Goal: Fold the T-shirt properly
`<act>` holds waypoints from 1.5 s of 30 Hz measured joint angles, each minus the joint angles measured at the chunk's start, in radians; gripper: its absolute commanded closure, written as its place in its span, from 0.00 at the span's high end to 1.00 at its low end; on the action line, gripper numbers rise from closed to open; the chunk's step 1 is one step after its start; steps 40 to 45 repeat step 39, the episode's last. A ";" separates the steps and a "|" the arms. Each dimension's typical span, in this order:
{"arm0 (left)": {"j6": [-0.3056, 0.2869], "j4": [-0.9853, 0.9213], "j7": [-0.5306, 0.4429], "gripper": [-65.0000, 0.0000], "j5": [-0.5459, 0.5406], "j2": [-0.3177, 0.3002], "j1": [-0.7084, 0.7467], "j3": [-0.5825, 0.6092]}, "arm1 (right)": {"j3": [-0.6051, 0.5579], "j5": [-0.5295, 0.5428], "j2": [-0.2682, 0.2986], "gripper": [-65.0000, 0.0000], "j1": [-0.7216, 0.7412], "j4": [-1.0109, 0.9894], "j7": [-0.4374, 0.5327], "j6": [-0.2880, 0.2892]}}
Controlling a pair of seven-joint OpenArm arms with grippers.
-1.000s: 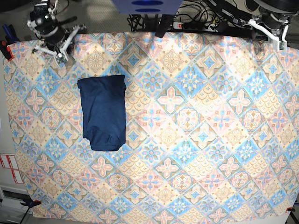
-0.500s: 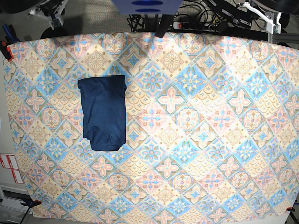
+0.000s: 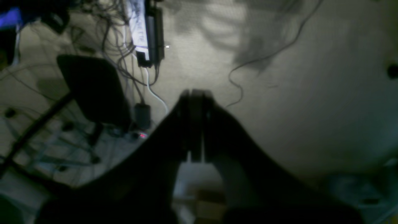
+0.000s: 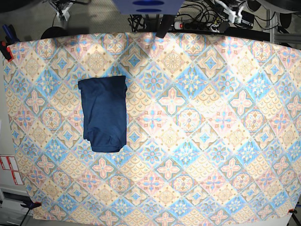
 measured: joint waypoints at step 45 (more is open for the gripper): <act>0.157 -0.816 -0.493 0.00 0.468 0.119 -0.477 0.148 | -0.054 0.027 -0.283 0.00 0.496 -1.038 0.753 -0.031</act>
